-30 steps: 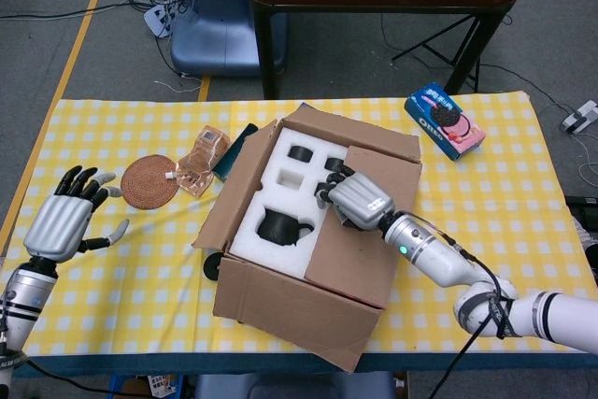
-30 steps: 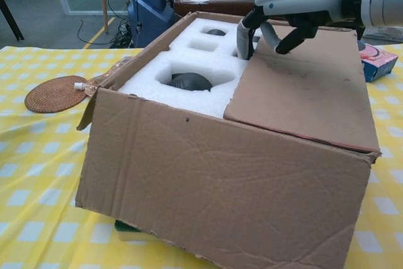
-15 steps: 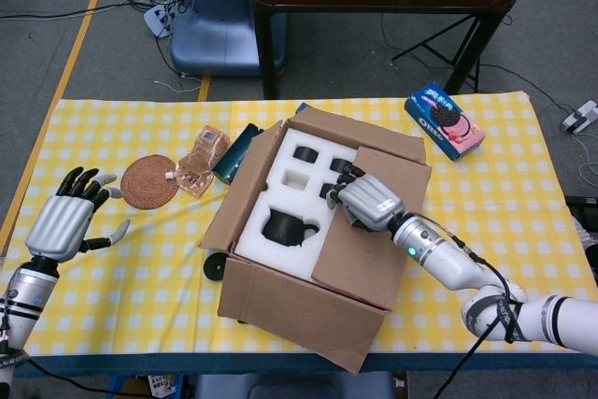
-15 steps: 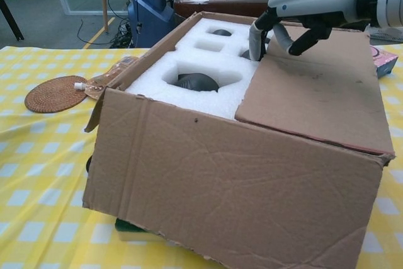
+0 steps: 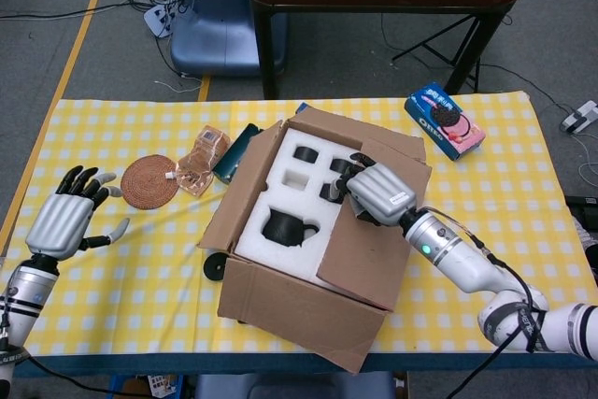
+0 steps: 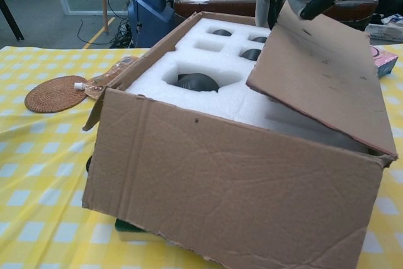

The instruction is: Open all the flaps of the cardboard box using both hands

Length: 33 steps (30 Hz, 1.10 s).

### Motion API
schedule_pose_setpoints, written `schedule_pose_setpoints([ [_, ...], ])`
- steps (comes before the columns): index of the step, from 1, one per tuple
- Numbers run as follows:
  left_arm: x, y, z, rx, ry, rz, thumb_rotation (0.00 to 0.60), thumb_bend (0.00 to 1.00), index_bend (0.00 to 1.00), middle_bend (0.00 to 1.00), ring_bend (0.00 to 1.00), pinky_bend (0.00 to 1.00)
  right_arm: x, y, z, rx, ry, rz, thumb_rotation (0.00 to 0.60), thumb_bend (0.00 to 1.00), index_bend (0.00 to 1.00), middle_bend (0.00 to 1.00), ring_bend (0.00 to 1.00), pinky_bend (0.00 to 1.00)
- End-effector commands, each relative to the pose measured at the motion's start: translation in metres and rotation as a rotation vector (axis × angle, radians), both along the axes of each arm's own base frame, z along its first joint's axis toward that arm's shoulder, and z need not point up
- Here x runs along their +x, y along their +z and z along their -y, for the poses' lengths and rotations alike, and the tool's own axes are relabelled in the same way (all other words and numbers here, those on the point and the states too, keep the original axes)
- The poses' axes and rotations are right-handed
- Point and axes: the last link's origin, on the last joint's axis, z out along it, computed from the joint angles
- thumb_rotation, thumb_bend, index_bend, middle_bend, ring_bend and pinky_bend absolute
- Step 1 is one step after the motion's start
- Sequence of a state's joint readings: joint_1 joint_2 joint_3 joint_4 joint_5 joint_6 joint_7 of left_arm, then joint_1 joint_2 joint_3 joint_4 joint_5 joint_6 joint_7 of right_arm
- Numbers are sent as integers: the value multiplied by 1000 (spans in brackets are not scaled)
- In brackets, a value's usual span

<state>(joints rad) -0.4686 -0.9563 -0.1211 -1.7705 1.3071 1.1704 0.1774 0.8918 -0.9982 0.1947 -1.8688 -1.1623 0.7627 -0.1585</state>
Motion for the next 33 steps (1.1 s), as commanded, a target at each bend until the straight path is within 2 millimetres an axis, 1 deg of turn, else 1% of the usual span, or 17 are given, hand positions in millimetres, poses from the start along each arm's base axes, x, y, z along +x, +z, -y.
schedule_pose_setpoints([
  [1,1,0,-1,-2,-1,1,195,354,386,186,86,0,-4,7,-4,3,-27,12,600,911,383,557,319,99],
  [7,4,1,-2,2,-7,-2,194,354,386,186,86,0,-6,20,-9,-18,-38,27,600,910,383,572,347,99],
  [14,7,1,-2,0,-8,-4,196,354,391,186,86,0,-7,31,-13,-28,-51,49,600,911,384,602,417,120],
  [22,9,3,-3,4,-9,-9,194,354,395,186,86,0,-7,50,-21,-43,-64,78,600,911,383,626,502,204],
  [27,11,3,-3,3,-14,-13,192,353,395,186,86,0,-7,64,-25,-71,-63,87,600,911,384,635,524,242],
  [30,13,3,-2,3,-17,-13,196,353,395,186,86,0,-8,71,-29,-79,-69,89,600,911,384,637,532,283],
  [33,14,4,-2,3,-20,-15,196,354,395,186,86,0,-9,79,-35,-89,-72,84,600,910,383,639,539,291],
])
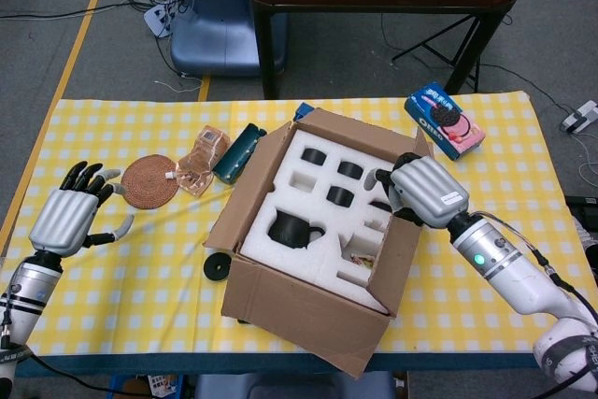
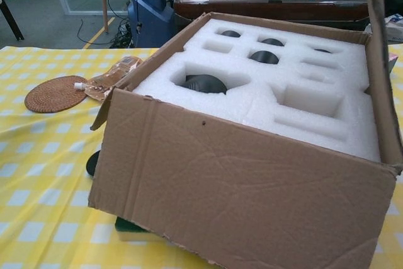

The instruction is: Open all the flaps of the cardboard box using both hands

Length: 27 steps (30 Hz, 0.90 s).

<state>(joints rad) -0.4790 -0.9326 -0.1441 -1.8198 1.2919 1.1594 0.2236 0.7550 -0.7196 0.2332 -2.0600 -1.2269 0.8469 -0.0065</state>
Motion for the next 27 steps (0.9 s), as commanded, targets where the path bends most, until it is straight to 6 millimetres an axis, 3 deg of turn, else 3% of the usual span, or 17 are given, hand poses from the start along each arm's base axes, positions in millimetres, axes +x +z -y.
schedule_pose_setpoints([
  [1,1,0,0,0,-2,-1,195,354,395,186,86,0,-1,7,-6,-10,-3,1,600,910,383,641,540,291],
  [15,7,3,3,-1,-14,-11,195,354,396,186,86,0,-20,36,-32,-62,-56,-18,600,910,384,642,547,292],
  [27,10,2,4,-6,-15,-10,194,354,396,186,86,0,-61,55,-57,-76,-195,-45,600,912,384,642,585,331],
])
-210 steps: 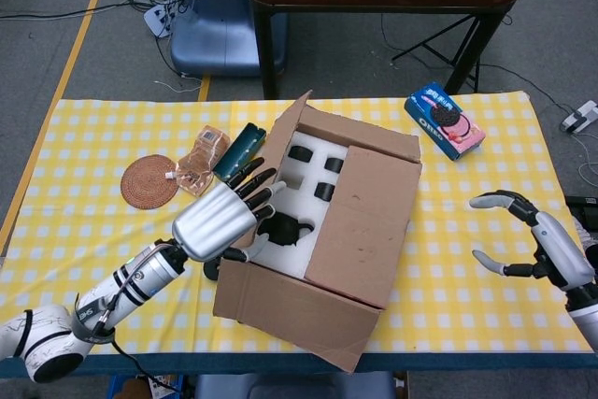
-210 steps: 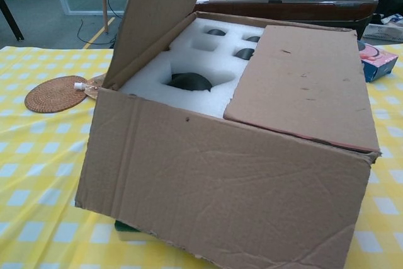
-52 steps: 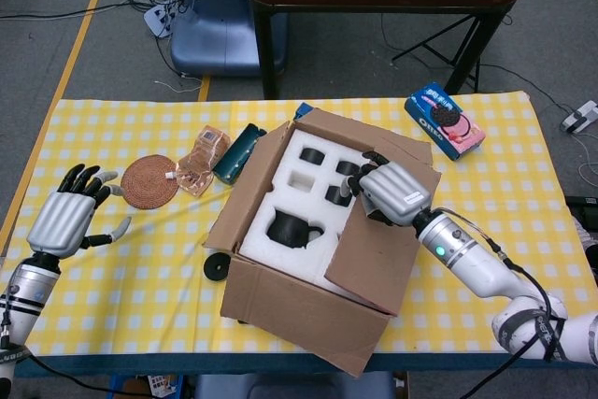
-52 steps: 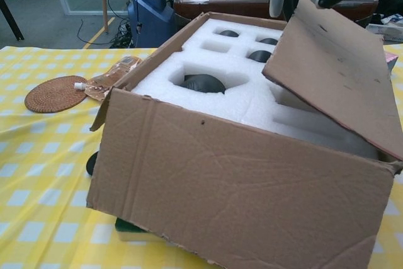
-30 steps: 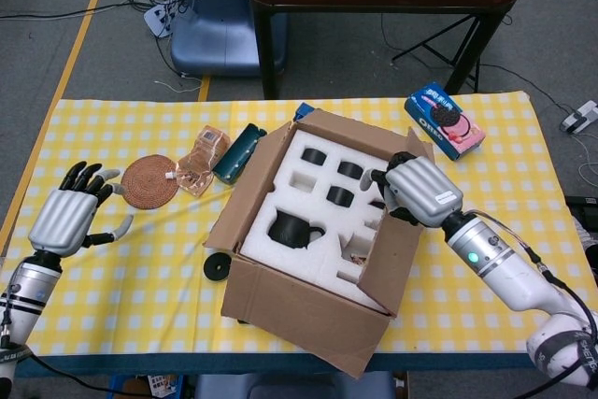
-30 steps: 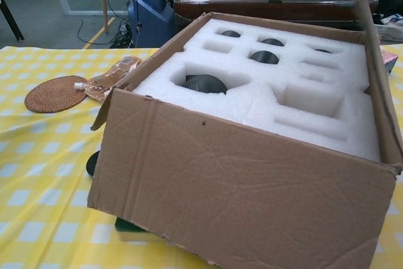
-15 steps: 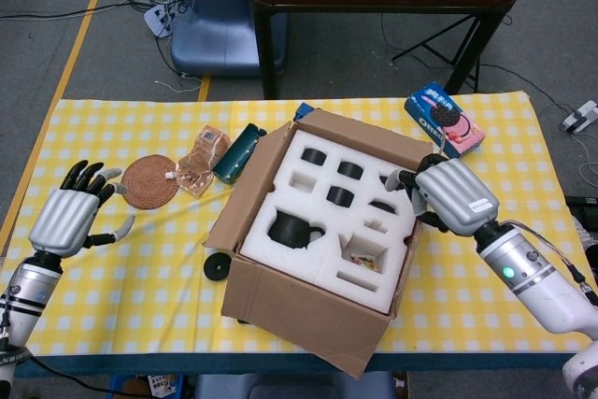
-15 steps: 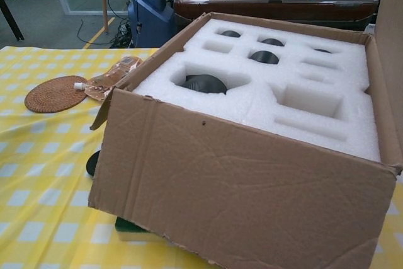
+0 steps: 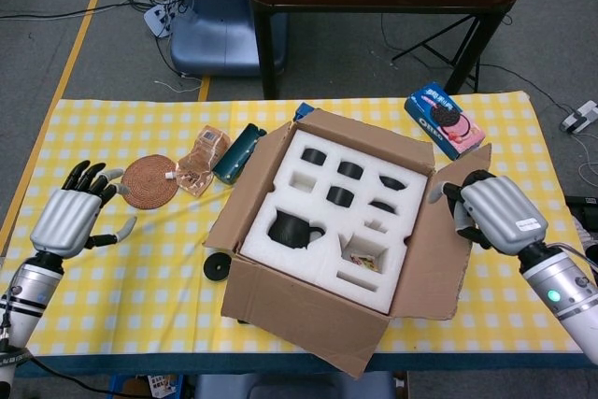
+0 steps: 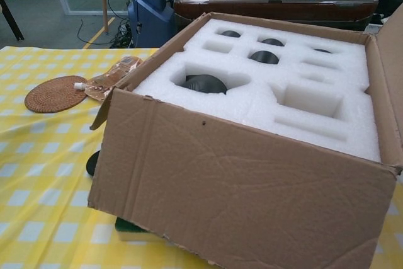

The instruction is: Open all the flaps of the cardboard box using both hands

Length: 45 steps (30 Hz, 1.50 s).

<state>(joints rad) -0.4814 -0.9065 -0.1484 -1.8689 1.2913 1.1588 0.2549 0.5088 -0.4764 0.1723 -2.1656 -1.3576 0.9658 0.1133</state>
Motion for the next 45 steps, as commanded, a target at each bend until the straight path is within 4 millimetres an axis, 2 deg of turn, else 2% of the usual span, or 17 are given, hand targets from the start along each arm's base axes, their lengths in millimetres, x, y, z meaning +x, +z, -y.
schedule_pose_setpoints([
  [1,0,0,0,0,1,2,195,354,395,186,86,0,-13,1,-5,6,-41,-8,600,912,383,642,586,351],
  [9,-1,0,3,-1,6,1,197,353,396,186,88,0,-42,-6,-10,40,-134,-15,600,912,383,604,584,390],
  [13,-3,1,5,3,6,4,195,353,396,186,88,0,-46,-8,-9,22,-133,12,600,893,383,532,520,390],
  [19,-10,2,7,17,14,10,201,354,393,186,88,0,-58,-11,-14,-29,-115,27,600,602,304,343,337,390],
  [20,-11,2,7,19,18,16,209,354,390,186,88,0,-61,-11,-16,-42,-111,29,600,577,285,318,313,390],
  [24,-19,2,10,39,41,49,349,354,370,186,88,0,-77,-18,-27,-90,-93,2,600,568,188,238,240,357],
  [25,-21,1,10,46,51,61,358,353,366,186,88,0,-81,-19,-30,-107,-89,-5,600,568,173,225,230,350],
  [27,-25,-1,12,46,71,81,390,353,357,186,88,0,-87,-22,-35,-129,-87,-10,600,568,160,213,223,349],
  [31,-37,-2,20,67,99,79,518,354,334,186,90,0,-100,-27,-46,-150,-106,-11,600,568,145,207,219,349],
  [34,-48,-3,30,83,126,88,532,354,329,186,89,0,-110,-30,-55,-170,-116,-20,600,568,145,207,219,349],
  [41,-67,-7,55,115,147,75,518,354,325,186,89,0,-127,-34,-70,-221,-104,-41,600,566,145,207,219,344],
  [45,-75,-7,69,145,164,89,504,354,322,186,89,0,-134,-37,-76,-247,-81,-45,600,531,145,207,219,330],
])
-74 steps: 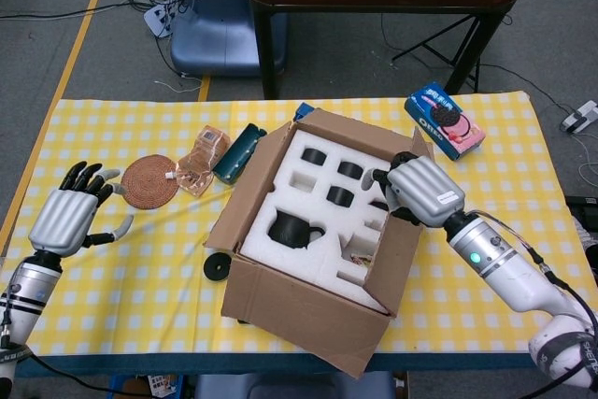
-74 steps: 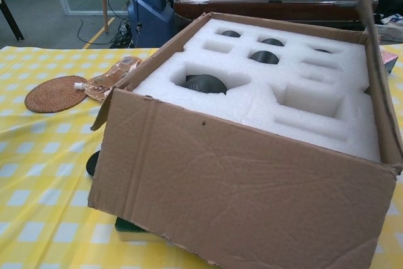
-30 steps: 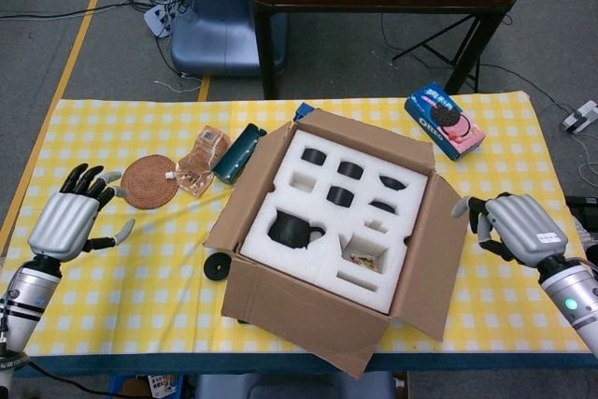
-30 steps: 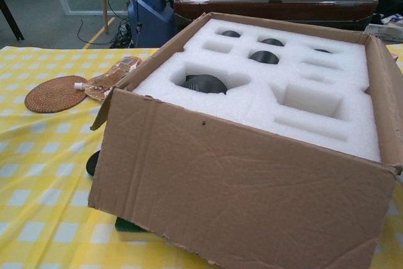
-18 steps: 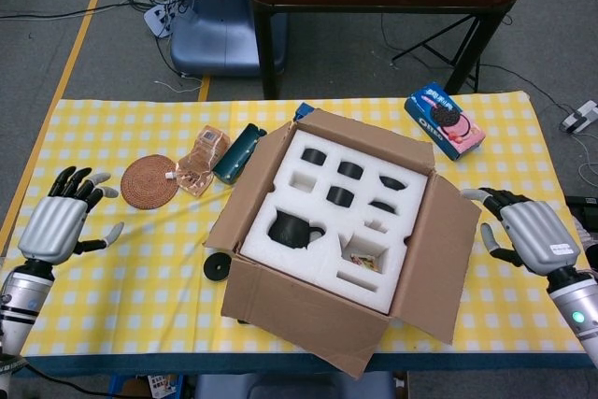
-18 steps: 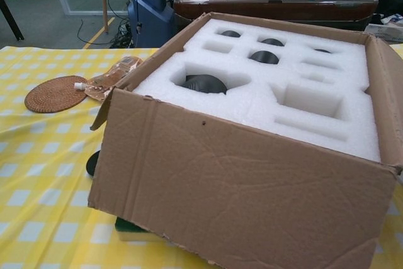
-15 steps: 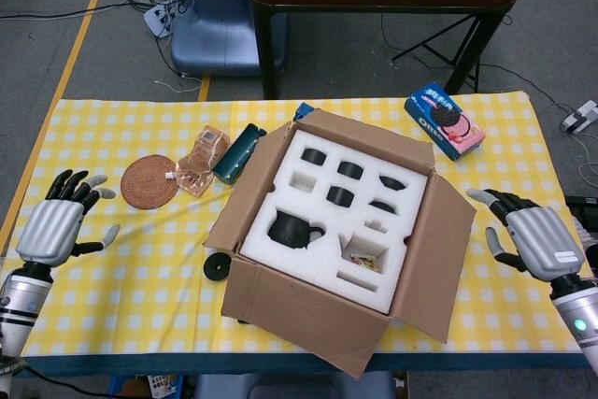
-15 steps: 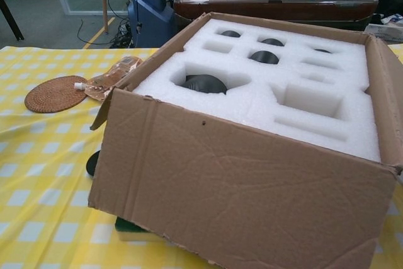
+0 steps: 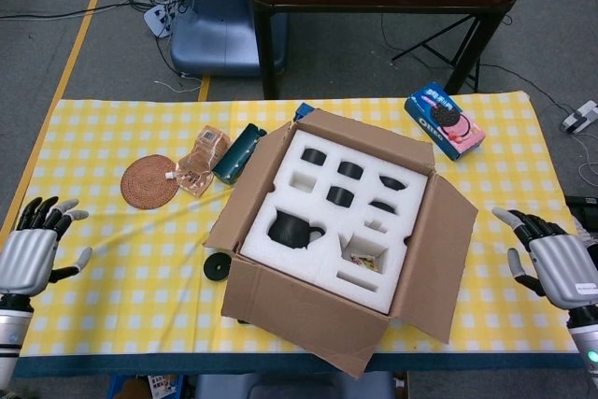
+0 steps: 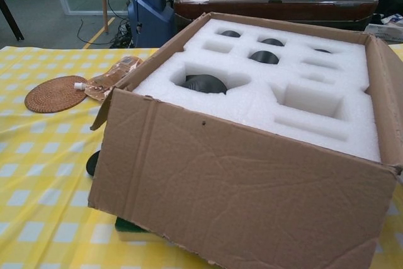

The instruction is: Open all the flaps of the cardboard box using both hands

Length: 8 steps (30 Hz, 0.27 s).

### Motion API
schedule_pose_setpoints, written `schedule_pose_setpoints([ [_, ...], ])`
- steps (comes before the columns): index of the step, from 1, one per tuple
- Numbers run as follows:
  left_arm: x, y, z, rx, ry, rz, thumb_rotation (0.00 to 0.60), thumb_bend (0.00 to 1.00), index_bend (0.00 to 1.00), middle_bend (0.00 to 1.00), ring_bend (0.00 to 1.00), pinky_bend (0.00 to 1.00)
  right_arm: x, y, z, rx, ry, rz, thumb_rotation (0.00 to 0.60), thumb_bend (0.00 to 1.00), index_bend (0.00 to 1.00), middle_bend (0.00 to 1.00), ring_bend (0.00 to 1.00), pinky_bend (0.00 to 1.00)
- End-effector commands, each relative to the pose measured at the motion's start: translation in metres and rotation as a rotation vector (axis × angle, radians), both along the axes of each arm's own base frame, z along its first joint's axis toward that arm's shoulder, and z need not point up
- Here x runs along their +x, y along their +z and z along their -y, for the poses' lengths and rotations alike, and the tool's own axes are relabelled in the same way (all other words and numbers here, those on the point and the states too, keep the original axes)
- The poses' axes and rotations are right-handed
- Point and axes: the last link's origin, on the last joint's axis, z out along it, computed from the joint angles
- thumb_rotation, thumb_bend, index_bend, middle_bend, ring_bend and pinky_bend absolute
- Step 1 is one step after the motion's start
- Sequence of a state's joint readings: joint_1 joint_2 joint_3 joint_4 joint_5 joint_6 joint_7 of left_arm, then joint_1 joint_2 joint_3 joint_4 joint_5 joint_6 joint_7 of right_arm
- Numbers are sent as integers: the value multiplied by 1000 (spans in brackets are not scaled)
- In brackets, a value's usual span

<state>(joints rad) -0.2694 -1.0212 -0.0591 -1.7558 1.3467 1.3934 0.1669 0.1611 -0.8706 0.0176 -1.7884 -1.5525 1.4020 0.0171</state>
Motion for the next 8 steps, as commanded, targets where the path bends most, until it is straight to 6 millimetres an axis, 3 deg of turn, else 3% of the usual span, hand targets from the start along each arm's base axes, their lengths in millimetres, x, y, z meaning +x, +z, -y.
schedule_pose_setpoints([
  [1,-7,-2,12,19,13,9,504,354,321,186,89,0,-6,-4,-6,-12,15,-4,600,518,145,207,219,329],
  [8,-15,-6,34,55,23,29,492,354,320,186,89,0,-10,-9,-9,-18,39,-8,600,503,145,208,219,328],
])
